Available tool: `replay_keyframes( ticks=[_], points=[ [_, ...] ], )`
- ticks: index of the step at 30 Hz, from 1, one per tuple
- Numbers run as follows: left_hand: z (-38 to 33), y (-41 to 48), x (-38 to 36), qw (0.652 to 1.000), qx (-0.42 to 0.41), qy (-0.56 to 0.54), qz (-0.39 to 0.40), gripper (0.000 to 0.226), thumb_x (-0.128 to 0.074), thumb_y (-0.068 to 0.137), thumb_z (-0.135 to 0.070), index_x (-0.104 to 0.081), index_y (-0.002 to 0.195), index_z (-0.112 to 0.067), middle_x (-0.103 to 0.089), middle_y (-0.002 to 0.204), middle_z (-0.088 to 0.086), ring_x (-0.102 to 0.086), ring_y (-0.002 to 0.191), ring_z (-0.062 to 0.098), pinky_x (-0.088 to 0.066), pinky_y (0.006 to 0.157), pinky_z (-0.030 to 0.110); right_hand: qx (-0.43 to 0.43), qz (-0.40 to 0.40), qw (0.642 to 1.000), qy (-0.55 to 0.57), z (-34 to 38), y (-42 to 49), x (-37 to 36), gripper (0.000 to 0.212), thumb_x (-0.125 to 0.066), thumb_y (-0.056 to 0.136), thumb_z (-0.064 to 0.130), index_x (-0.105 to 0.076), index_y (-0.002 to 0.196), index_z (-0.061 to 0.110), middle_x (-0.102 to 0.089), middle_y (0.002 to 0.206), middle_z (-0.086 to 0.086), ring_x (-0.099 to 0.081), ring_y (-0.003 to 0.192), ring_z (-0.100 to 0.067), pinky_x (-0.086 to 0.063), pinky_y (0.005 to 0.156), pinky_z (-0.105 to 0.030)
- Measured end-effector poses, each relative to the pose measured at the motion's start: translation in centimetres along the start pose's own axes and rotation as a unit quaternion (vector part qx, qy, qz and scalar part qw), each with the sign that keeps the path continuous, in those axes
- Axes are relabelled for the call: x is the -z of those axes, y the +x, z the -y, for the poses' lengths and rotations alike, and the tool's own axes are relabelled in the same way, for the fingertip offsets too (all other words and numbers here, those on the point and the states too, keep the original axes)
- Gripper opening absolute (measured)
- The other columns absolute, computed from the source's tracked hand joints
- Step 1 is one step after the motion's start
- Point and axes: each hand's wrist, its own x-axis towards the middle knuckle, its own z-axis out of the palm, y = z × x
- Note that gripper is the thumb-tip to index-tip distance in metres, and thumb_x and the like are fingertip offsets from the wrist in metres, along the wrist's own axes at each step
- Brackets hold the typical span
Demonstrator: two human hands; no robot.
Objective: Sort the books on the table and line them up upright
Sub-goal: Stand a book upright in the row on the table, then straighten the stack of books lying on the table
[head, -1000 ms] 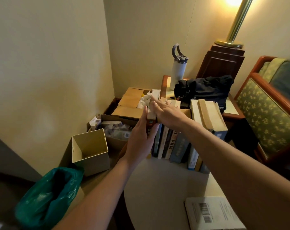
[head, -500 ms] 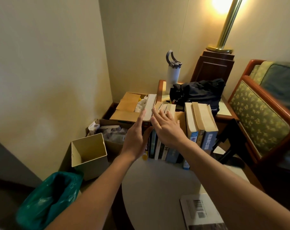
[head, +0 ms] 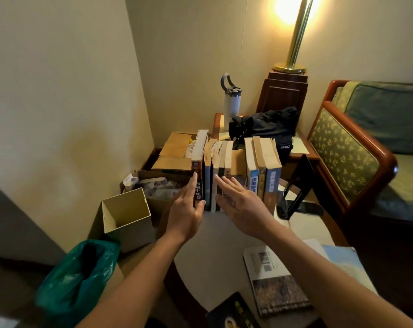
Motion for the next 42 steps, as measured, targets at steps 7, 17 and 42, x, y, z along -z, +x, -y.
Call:
replay_keyframes(
  ticks=[7,17,42],
  points=[
    [0.6,-0.5,-0.3,0.995,0.036,0.068,0.059,0.084,-0.056,0.101,-0.027,0.004,0.159,-0.027,-0.008,0.168,0.002,-0.031,0.148,0.026,-0.038,0.114,0.043,-0.005,0.002,0.989,-0.146,-2.5,-2.7,-0.1,0.069,-0.036,0.102,0.058,0.000,0.158,0.042,0.005,0.168,0.000,0.015,0.152,-0.026,-0.004,0.123,-0.053],
    [0.9,2.2,-3.4,0.975,0.080,0.086,0.186,0.112,-0.058,0.094,-0.015,0.042,0.142,-0.031,0.050,0.149,0.004,0.009,0.153,0.033,-0.019,0.122,0.039,0.028,0.015,0.971,-0.236,-2.4,2.4,-0.9,0.086,-0.046,0.100,0.047,0.014,0.158,0.029,0.017,0.165,-0.008,0.022,0.149,-0.027,0.010,0.119,-0.045],
    [-3.0,-10.5,-8.9,0.950,0.113,0.024,0.289,0.093,-0.056,0.096,-0.052,0.006,0.159,-0.025,0.002,0.168,-0.004,-0.011,0.154,0.023,-0.019,0.124,0.043,-0.142,0.070,0.965,-0.211,-9.5,-13.3,-2.8,0.085,-0.046,0.100,0.051,0.015,0.157,0.034,0.024,0.162,-0.002,0.019,0.152,-0.030,0.001,0.125,-0.048]
  ],
)
